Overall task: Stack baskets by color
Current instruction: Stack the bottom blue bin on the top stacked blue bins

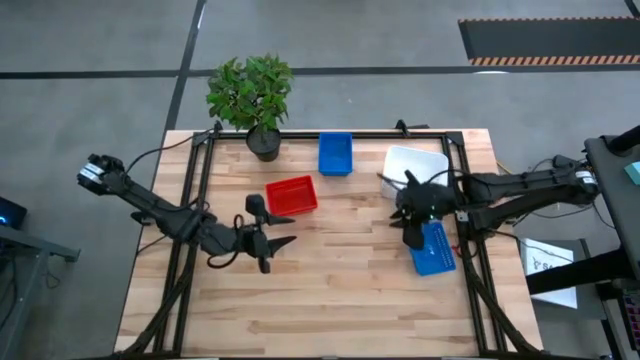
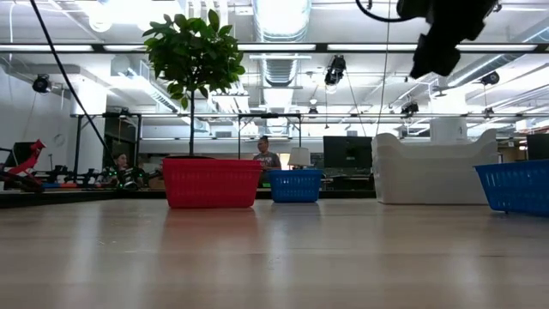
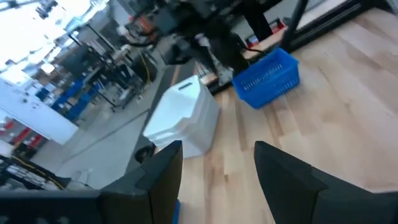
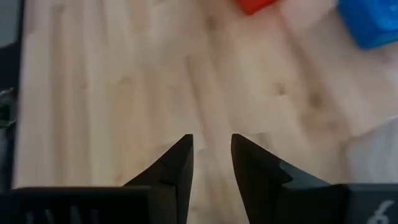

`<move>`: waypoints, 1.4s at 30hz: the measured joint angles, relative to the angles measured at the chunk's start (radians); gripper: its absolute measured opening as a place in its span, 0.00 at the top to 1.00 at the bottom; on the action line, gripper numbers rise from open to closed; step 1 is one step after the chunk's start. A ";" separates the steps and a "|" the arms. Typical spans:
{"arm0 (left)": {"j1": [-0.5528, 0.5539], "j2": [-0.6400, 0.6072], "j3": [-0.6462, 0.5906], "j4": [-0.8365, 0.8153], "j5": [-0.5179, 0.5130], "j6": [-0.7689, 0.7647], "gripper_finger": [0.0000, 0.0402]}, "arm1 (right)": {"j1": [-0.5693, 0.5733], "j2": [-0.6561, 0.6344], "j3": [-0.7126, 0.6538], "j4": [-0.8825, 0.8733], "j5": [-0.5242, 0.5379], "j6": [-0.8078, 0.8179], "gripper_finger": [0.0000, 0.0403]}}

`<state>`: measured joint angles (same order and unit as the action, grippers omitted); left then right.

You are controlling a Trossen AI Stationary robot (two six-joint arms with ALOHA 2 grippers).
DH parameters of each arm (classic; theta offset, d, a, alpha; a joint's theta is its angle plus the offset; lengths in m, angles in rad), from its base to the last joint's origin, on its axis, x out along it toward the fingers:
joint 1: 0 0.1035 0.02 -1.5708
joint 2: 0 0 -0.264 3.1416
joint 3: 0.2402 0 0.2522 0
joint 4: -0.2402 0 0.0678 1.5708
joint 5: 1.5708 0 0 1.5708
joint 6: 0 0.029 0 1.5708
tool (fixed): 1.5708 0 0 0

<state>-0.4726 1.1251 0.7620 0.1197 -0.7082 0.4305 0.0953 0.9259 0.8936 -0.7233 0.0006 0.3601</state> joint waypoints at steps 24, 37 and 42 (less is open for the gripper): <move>0.041 0.005 -0.029 0.200 0.000 0.100 0.54 | 0.539 0.439 0.253 -0.467 -0.115 0.325 0.63; 0.041 0.004 -0.032 0.204 -0.001 0.127 0.54 | 0.598 0.487 0.088 -0.436 -0.109 0.323 0.62; 0.041 0.004 -0.031 0.204 -0.001 0.136 0.54 | 0.598 0.483 0.005 -0.326 -0.097 0.309 0.68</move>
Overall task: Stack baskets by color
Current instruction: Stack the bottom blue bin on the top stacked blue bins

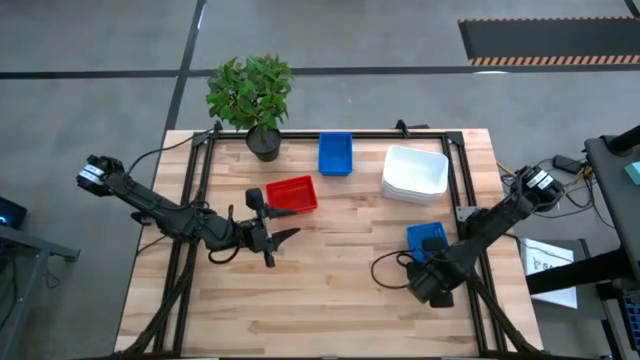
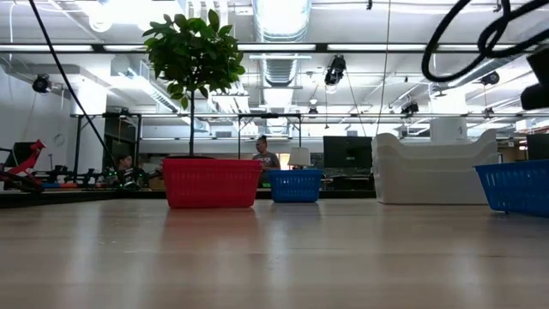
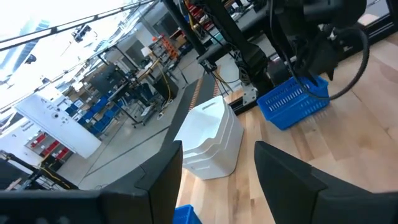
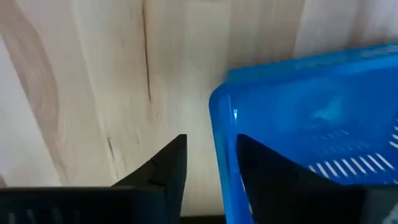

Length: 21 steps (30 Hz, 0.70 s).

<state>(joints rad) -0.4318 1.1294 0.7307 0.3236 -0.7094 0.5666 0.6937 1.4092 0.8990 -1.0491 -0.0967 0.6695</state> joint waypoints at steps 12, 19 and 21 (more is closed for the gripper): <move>0.000 0.000 -0.005 0.000 -0.003 0.053 0.54 | -0.005 0.000 0.006 0.037 -0.008 0.020 0.97; 0.012 -0.004 -0.042 0.000 -0.001 0.128 0.54 | -0.077 0.006 0.123 0.020 0.001 0.080 0.98; 0.025 -0.012 -0.062 0.003 -0.002 0.128 0.54 | -0.101 0.018 0.178 -0.001 0.024 0.078 0.98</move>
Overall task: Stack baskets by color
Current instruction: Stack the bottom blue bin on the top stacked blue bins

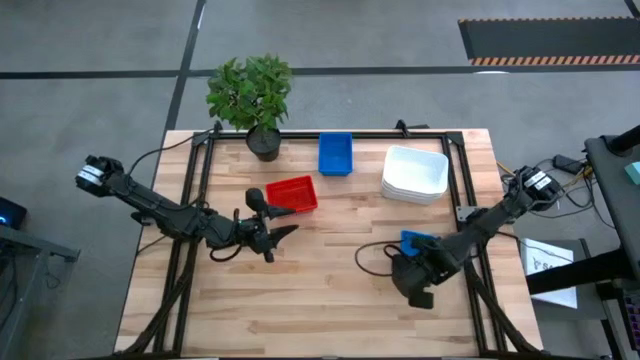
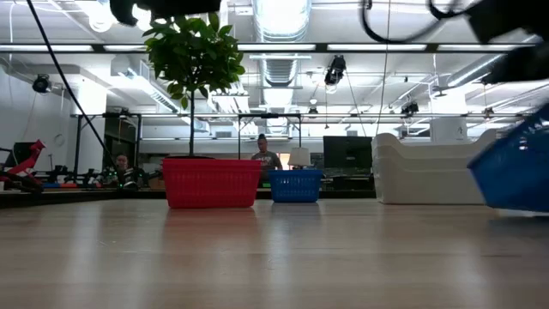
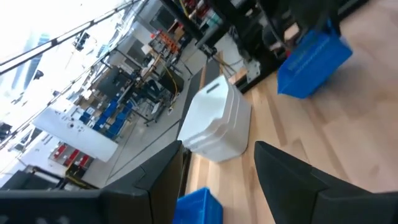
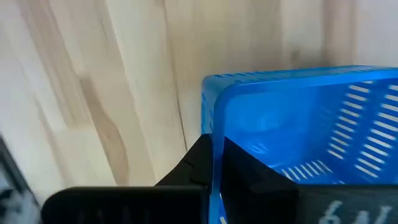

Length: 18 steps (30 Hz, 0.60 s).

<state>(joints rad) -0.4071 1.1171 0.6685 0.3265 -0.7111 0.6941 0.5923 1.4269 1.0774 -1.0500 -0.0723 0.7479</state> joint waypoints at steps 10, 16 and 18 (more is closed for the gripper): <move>0.034 -0.160 -0.092 0.002 0.034 0.002 0.54 | -0.150 0.168 0.381 -0.049 0.151 -0.243 0.98; 0.035 -0.297 -0.145 0.005 0.024 -0.003 0.54 | -0.255 0.300 0.615 -0.131 0.282 -0.416 0.98; 0.035 -0.331 -0.165 0.017 0.022 -0.004 0.54 | -0.296 0.344 0.686 -0.175 0.318 -0.466 0.98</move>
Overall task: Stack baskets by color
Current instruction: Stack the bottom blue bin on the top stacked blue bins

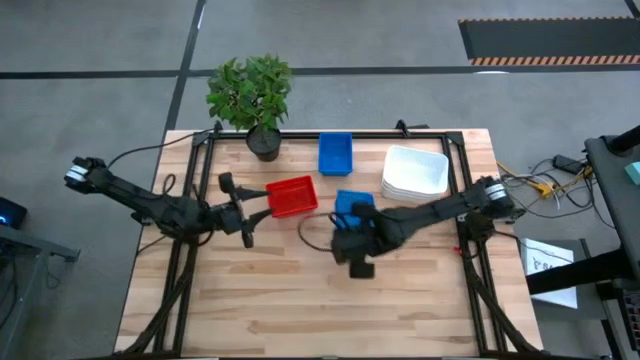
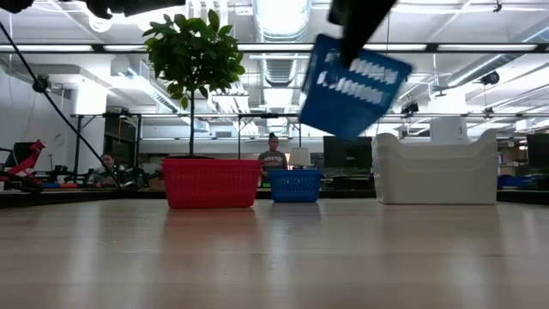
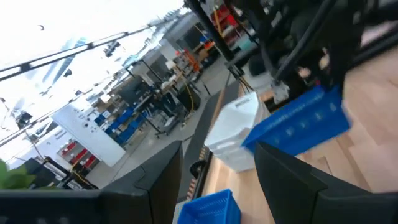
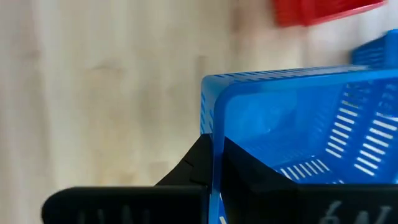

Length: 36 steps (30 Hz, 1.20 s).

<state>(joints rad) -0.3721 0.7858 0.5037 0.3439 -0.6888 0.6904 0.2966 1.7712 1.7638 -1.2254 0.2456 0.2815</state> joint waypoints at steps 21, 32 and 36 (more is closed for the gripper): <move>-0.001 -0.059 -0.020 0.004 -0.072 0.024 0.54 | -0.452 0.317 0.409 -0.158 0.096 -0.455 0.98; -0.001 -0.061 -0.021 0.003 -0.088 0.024 0.54 | -0.595 0.364 0.396 -0.027 0.028 -0.574 0.98; -0.001 -0.062 -0.021 0.002 -0.093 0.024 0.54 | -0.618 0.390 0.396 -0.002 0.009 -0.587 0.98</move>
<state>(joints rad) -0.3733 0.7235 0.4828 0.3457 -0.7816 0.7139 -0.3218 2.1617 2.1597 -1.2278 0.2548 -0.3060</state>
